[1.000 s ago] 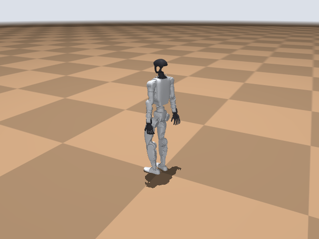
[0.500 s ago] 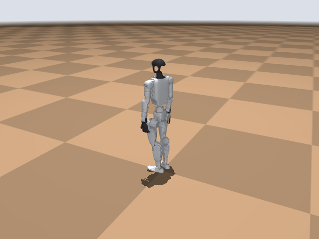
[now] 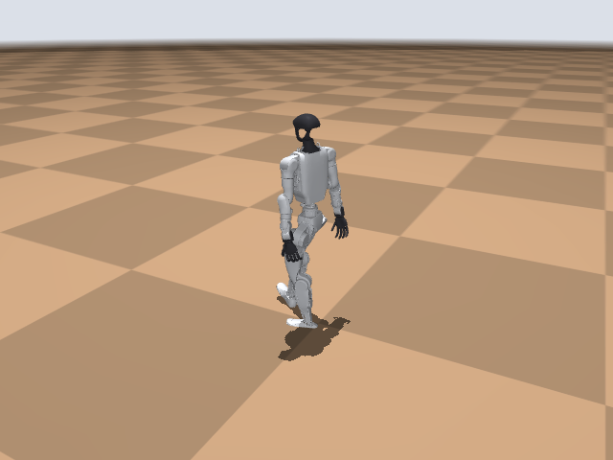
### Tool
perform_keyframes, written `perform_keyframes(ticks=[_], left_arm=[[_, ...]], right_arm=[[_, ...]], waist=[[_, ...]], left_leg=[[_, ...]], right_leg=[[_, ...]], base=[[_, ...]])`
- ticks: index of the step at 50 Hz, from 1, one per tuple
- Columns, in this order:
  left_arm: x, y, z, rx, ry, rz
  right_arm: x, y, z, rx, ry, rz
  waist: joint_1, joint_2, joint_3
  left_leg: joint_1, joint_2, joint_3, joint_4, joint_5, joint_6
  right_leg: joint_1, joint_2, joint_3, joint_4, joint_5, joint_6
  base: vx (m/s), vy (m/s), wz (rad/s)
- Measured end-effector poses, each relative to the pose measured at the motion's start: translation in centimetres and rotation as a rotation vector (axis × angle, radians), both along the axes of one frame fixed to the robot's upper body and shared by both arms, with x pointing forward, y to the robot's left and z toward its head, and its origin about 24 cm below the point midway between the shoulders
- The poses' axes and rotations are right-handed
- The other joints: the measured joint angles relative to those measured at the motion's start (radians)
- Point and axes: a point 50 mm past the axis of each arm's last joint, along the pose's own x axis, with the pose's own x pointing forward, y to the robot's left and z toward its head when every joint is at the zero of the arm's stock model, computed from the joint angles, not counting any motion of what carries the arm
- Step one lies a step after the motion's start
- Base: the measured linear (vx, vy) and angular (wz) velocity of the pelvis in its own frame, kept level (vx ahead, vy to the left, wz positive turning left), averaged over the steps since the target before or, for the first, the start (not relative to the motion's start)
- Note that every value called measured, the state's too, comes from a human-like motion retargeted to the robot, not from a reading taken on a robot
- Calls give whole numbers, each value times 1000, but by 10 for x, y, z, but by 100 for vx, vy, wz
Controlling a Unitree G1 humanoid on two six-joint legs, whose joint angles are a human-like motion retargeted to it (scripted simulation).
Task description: In place motions
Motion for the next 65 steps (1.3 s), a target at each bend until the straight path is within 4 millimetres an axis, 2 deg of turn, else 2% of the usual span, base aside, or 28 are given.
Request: perform_keyframes(ticks=[3, 5, 8, 13, 15, 17, 20, 22, 25, 27, 32, 36, 37, 38, 40, 42, 43, 45, 50, 55, 60, 65], left_arm=[[30, 15, -1, 37, -72, -28], [56, 26, 1, 70, -125, -60], [98, 38, 5, 114, -216, -138], [160, 31, 11, 127, -391, -269], [175, 24, 13, 121, -441, -300], [181, 17, 13, 108, -464, -330], [182, 9, 11, 88, -468, -373], [174, 6, 8, 69, -443, -402], [148, -4, 0, 30, -374, -431], [133, -9, -3, 5, -326, -433], [66, -28, -10, -87, -150, -330], [9, -36, -5, -127, 15, -233], [-3, -37, -3, -131, 51, -214], [-13, -38, -2, -133, 78, -196], [-33, -38, 3, -127, 135, -163], [-54, -32, 9, -117, 187, -144], [-60, -30, 12, -117, 202, -132], [-61, -30, 12, -116, 207, -105], [-36, -40, 1, -90, 70, 21], [-1, -38, -6, -114, 7, -60], [38, -28, -11, -79, -114, -208], [63, -30, -12, -69, -191, -221]], right_arm=[[-3, -1, 0, -6, 4, -25], [-3, 1, 0, 4, -5, -40], [-14, 4, 0, 16, 20, -68], [-32, 0, 3, 6, 101, -80], [-32, 0, 3, 14, 116, -57], [-28, 1, 2, 24, 106, -32], [-15, 6, 0, 46, 52, -4], [-7, 12, -2, 63, 9, 2], [-4, 19, -4, 83, -30, 1], [7, 20, -4, 104, -54, 6], [22, 17, -4, 87, -83, 75], [33, 17, -3, 77, -110, 93], [35, 17, -3, 77, -117, 90], [36, 17, -3, 77, -125, 91], [37, 17, -3, 77, -132, 82], [32, 18, -3, 89, -114, 63], [29, 18, -4, 92, -103, 59], [31, 19, -4, 101, -94, 48], [62, 21, -1, 100, -185, 127], [74, 31, -1, 120, -242, 151], [55, 32, -4, 141, -183, 107], [40, 29, -5, 119, -110, 131]], waist=[[-77, 27, 40], [-134, 40, 73], [-185, 68, 97], [-210, 96, 116], [-219, 104, 123], [-225, 110, 129], [-232, 104, 147], [-226, 84, 148], [-212, 67, 128], [-163, 27, 117], [-105, -7, 63], [-61, -10, 17], [-50, -12, 4], [-36, -12, -15], [-2, -28, -53], [44, -70, -70], [78, -82, -79], [126, -77, -102], [99, -60, -64], [40, -42, -69], [83, -49, -80], [71, -41, -75]], left_leg=[[0, 46, -19, -5, 13, -5], [-11, 72, -47, 0, 20, -8], [-40, 111, -90, 8, 24, -12], [-70, 110, -131, 42, 10, 19], [-80, 114, -137, 62, -2, 28], [-81, 123, -144, 72, -7, 31], [-65, 140, -140, 78, -11, 25], [-42, 136, -125, 64, -4, 16], [-11, 126, -108, 30, 13, 0], [16, 88, -63, 16, 11, -3], [27, 39, 0, -27, 20, -17], [6, 19, 29, -51, 29, -23], [-2, 10, 35, -57, 32, -23], [-17, -1, 45, -64, 36, -22], [-33, -35, 67, -74, 38, -19], [-6, -76, 79, -93, 39, -22], [4, -87, 96, -103, 38, -26], [-20, -86, 115, -114, 42, -30], [-32, -72, 111, -123, 59, -41], [-50, -59, 96, -121, 67, -51], [-45, -58, 104, -126, 71, -62], [-51, -45, 109, -123, 75, -73]], right_leg=[[-198, -14, -23, 26, -25, -59], [-334, -39, -17, 47, -37, -97], [-550, -79, 28, 67, -41, -151], [-795, -170, 142, 108, -16, -161], [-841, -167, 187, 116, 8, -161], [-838, -150, 207, 110, 25, -161], [-749, -118, 186, 73, 40, -161], [-650, -92, 165, 47, 42, -161], [-471, -67, 112, 26, 39, -148], [-342, -45, 109, 20, 56, -120], [-40, -14, 60, 129, 109, -27], [200, 51, 82, 199, 172, 49], [263, 66, 75, 188, 164, 73], [320, 80, 62, 159, 111, 110], [421, 78, -5, 71, -23, 132], [480, 46, -48, -46, -27, 101], [487, 34, -24, -75, 0, 110], [462, 9, -3, -101, 35, 147], [424, 33, -4, -80, 33, 107], [420, 43, -25, -89, 34, 104], [419, 42, -14, -96, 39, 94], [414, 51, -7, -98, 39, 85]], base=[[-16, 1, 32], [-20, 2, 63], [-11, 1, 66], [1, 14, 41], [0, 4, 2], [0, -3, -6], [-1, -7, -13], [2, -10, -18], [8, -10, -5], [8, -4, -47], [7, -5, -43], [3, -8, -39], [0, -10, -26], [1, -12, -39], [6, -13, -45], [14, -10, -59], [5, -9, -75], [-14, -8, -39], [-13, -8, -5], [-14, -6, 20], [-1, -8, -9], [-10, -6, -7]])
